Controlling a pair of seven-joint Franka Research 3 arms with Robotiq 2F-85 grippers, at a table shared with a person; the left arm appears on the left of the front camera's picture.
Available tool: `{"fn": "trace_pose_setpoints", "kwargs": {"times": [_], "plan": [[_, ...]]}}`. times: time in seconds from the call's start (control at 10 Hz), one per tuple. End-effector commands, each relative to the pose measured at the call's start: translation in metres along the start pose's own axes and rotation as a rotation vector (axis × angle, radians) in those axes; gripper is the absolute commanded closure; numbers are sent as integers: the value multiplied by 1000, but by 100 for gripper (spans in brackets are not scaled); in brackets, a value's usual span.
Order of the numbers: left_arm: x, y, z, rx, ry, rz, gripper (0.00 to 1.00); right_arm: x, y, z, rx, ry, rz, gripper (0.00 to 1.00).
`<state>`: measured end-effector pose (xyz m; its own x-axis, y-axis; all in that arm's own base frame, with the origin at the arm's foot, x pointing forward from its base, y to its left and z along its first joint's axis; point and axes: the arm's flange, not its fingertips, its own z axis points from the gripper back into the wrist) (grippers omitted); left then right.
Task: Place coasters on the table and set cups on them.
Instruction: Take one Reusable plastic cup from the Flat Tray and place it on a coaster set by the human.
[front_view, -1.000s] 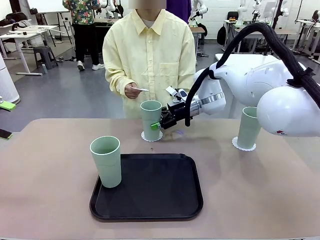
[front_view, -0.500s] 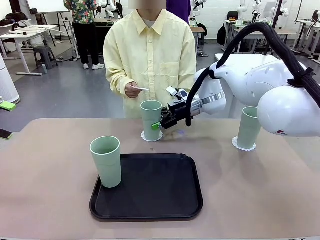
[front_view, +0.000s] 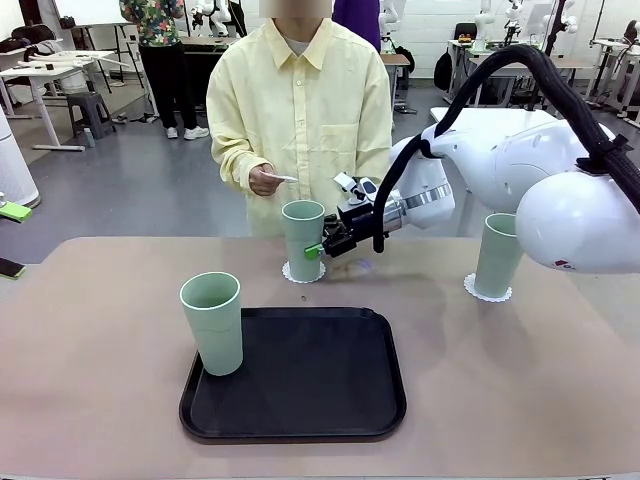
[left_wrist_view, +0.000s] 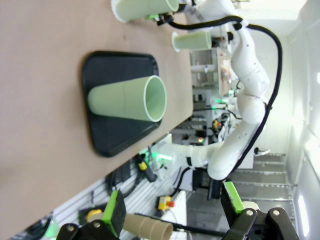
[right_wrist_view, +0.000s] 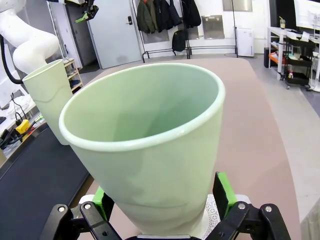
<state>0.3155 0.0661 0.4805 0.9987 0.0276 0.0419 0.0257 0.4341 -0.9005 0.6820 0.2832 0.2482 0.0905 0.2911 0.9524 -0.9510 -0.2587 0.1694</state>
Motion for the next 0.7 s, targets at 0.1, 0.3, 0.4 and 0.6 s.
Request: {"fn": "trace_pose_setpoints", "kwargs": {"times": [0.1, 0.3, 0.4, 0.6], "plan": [[0, 0, 0, -20, -5, -17, 0, 4, -4, 5, -3, 35, -22, 0], [0, 0, 0, -20, -5, -17, 0, 4, -2, 11, -14, 41, -25, 0], [0, 0, 0, -20, -5, -17, 0, 3, 0, 13, -18, 42, -24, 0], [0, 0, 0, -20, -5, -17, 0, 3, 2, 17, -28, 48, -28, 0]]}}
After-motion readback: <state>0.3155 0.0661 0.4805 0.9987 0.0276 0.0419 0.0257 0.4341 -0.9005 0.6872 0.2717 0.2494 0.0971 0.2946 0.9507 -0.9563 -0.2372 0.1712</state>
